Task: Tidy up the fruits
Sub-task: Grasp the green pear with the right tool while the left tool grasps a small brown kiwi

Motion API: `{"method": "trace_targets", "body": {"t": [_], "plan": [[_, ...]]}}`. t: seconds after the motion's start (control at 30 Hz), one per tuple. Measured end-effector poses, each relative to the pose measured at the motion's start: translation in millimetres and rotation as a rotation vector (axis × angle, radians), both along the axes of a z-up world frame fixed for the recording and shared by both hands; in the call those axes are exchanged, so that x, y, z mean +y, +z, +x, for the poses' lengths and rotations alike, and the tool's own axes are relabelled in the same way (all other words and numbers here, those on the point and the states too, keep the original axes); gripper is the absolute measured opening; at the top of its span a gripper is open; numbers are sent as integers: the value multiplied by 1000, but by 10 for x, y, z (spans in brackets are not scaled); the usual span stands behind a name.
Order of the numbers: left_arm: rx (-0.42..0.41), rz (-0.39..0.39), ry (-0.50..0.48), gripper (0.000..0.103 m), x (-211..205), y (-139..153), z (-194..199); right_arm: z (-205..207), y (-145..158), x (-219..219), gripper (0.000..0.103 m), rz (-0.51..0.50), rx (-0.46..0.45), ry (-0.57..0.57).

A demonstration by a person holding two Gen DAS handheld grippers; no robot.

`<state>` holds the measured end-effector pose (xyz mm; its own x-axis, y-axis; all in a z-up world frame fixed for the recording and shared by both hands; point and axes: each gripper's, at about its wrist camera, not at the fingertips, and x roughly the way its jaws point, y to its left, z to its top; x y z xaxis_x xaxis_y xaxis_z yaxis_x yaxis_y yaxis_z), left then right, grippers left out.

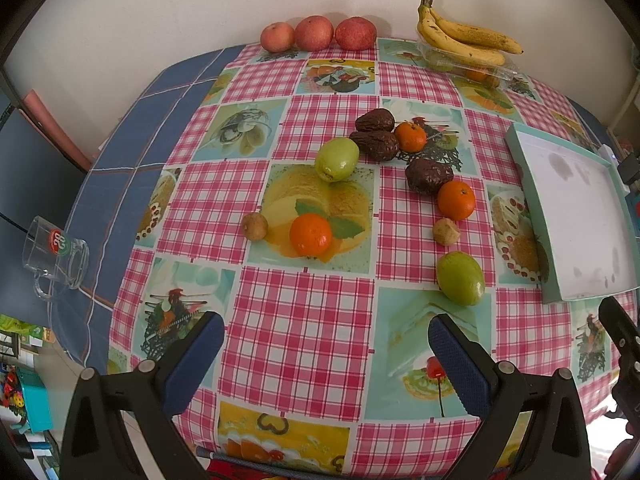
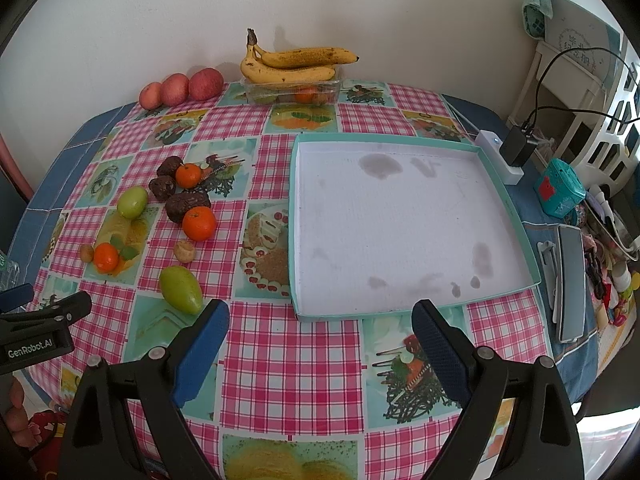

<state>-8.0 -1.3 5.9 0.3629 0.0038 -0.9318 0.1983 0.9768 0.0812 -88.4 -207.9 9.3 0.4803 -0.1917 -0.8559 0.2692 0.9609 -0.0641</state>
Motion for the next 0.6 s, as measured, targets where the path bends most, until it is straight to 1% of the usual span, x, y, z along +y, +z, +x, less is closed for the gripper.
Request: {"method": "trace_targets", "body": {"t": [0.1, 0.17, 0.27, 0.37, 0.5, 0.6], "plan": [[1, -11, 8, 103, 21, 8, 49, 66, -13, 18, 93, 25, 7, 4], [-17, -12, 30, 103, 67, 21, 157, 127, -20, 41, 93, 43, 4, 15], [-20, -33, 79, 103, 198, 30, 330, 293, -53, 167, 93, 64, 32, 49], [1, -67, 117, 103, 356, 13, 487, 426, -106, 272, 93, 80, 63, 83], [39, -57, 166, 103, 567, -78, 682, 647, -226, 436, 93, 102, 124, 125], [86, -115, 216, 103, 768, -143, 798, 803, -317, 534, 93, 116, 159, 134]]}}
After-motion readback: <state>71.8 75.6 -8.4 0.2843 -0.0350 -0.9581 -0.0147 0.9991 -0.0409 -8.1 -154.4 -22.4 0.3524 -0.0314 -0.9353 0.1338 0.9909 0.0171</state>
